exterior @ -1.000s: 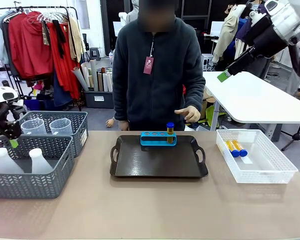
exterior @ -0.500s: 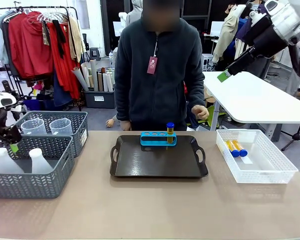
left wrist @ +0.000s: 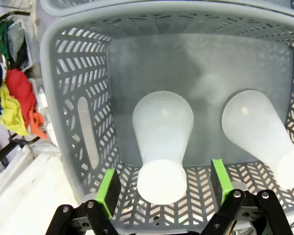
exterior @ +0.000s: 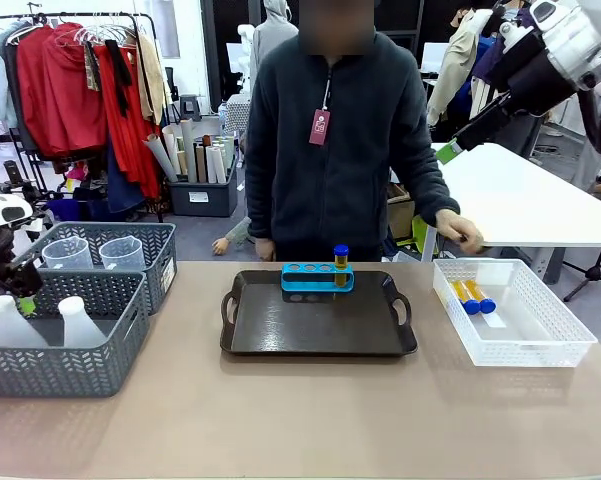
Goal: Prepare the laboratory tools.
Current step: Pick up one Small flask and place it on the Handle tray.
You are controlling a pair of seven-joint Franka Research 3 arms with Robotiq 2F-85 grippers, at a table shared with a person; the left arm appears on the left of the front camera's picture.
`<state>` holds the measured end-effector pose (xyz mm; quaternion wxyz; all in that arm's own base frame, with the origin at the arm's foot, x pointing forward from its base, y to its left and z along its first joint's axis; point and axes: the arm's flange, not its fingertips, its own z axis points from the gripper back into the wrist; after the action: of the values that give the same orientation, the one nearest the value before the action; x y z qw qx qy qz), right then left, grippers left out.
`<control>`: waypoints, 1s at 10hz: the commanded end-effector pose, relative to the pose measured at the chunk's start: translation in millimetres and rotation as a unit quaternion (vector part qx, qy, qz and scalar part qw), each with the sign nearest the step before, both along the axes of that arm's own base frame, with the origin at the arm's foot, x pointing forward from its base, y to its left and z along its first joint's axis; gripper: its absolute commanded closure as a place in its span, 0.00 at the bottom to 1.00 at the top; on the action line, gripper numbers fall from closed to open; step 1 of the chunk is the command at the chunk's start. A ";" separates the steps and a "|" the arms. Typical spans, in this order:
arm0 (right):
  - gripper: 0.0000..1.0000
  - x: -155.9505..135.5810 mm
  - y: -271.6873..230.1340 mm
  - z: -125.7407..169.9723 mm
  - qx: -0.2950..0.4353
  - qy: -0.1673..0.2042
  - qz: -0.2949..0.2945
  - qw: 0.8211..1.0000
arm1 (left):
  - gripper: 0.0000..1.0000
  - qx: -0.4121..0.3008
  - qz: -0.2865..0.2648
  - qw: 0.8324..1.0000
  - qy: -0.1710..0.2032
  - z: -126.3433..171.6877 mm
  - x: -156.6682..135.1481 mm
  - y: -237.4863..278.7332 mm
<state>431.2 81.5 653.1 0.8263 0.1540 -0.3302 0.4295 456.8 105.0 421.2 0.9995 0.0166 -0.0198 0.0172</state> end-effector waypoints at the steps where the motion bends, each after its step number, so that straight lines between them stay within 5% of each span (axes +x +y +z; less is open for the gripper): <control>1: 0.00 -0.3 -0.3 0.7 0.003 0.000 0.002 1.000 | 0.45 0.022 0.012 1.000 -0.007 -2.4 1.2 0.3; 4: 0.00 -0.3 -0.3 0.7 0.003 0.000 0.002 1.000 | 1.00 0.022 0.014 1.000 -0.010 -2.3 0.6 1.2; 10: 0.00 -0.3 -0.3 0.7 0.003 0.000 0.002 1.000 | 1.00 0.001 -0.011 1.000 -0.023 28.7 -1.4 -18.9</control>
<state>431.2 81.5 653.0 0.8263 0.1540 -0.3302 0.4295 459.6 92.9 435.7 0.9989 0.0248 -0.0379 0.0082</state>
